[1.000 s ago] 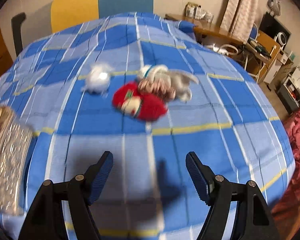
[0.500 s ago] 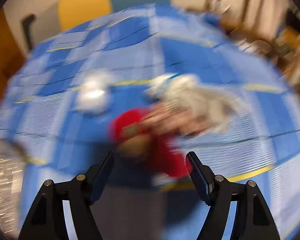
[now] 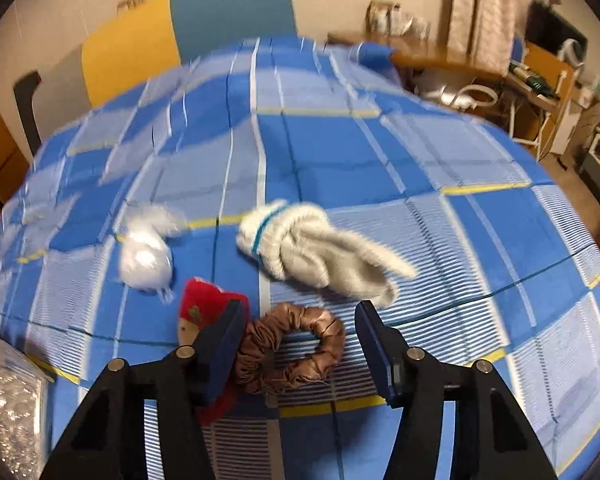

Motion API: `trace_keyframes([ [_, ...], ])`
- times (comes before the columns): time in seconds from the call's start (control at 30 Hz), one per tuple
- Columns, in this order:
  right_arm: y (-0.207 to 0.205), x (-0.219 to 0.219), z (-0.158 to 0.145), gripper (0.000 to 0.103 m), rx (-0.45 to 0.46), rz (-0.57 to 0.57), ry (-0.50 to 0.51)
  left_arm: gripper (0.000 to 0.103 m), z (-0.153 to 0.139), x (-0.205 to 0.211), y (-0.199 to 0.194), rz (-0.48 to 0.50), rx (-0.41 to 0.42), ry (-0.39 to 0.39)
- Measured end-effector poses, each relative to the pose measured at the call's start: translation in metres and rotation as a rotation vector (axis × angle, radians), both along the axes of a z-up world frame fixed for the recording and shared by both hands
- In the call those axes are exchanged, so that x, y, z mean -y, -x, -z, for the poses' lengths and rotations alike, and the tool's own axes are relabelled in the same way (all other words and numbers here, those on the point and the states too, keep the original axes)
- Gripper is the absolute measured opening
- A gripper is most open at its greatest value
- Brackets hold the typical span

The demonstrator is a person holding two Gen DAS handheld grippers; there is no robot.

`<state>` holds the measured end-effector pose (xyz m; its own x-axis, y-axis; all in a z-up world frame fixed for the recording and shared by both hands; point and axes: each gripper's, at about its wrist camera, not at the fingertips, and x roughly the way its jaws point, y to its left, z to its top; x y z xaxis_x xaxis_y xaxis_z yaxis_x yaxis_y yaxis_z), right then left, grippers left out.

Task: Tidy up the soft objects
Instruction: 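Reach the right gripper down toward the brown satin scrunchie, then grasp the brown scrunchie with the right gripper while the left grasps the red sock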

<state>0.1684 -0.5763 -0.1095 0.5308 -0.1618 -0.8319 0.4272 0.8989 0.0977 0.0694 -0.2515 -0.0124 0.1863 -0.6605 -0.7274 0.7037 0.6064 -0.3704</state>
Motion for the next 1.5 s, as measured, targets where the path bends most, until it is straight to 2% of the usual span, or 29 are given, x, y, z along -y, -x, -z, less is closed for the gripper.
trace_keyframes([
  [0.07,-0.005,0.0,0.015,0.056,-0.095,0.006,0.012,0.058,0.0,0.004,0.0,-0.005,0.004,-0.003],
  [0.1,-0.003,-0.001,0.02,0.055,-0.111,0.011,0.004,0.058,-0.001,0.006,-0.001,-0.007,0.006,-0.005],
  [0.2,0.0,-0.002,0.021,0.056,-0.083,-0.008,-0.053,0.058,-0.002,0.012,-0.002,-0.007,0.003,0.0],
  [0.27,-0.001,-0.009,0.024,0.056,-0.1,-0.026,-0.014,0.058,-0.002,0.016,-0.003,-0.012,0.003,-0.003],
  [0.3,-0.002,-0.016,0.025,0.051,-0.119,-0.05,0.038,0.058,-0.002,0.018,-0.004,-0.012,-0.001,-0.004],
  [0.33,-0.005,-0.019,0.025,0.037,-0.119,-0.063,0.051,0.058,-0.003,0.021,-0.005,-0.013,-0.003,-0.003],
  [0.4,-0.005,-0.016,0.023,0.02,-0.117,-0.054,0.025,0.058,-0.004,0.027,-0.007,-0.026,0.002,-0.014],
  [0.43,-0.003,-0.013,0.023,0.018,-0.117,-0.042,0.006,0.058,-0.005,0.029,-0.009,-0.031,0.0,-0.018],
  [0.67,0.016,0.022,0.007,0.016,-0.037,0.054,-0.17,0.058,-0.009,0.052,-0.022,-0.047,-0.004,-0.021],
  [0.8,0.025,0.029,-0.003,0.016,-0.023,0.1,-0.153,0.058,-0.003,0.072,-0.033,-0.066,-0.044,-0.027],
  [0.97,0.026,0.042,0.001,0.016,-0.086,0.151,-0.118,0.061,0.012,0.106,-0.054,-0.102,-0.098,-0.05],
  [1.07,0.026,0.048,0.01,0.016,-0.134,0.172,-0.147,0.063,0.024,0.126,-0.074,-0.136,-0.147,-0.058],
  [1.3,0.038,0.058,0.012,0.016,-0.153,0.225,-0.151,0.064,0.065,0.174,-0.122,-0.184,-0.26,-0.093],
  [1.5,0.04,0.065,0.019,0.016,-0.156,0.262,-0.22,0.065,0.095,0.201,-0.157,-0.22,-0.274,-0.102],
])
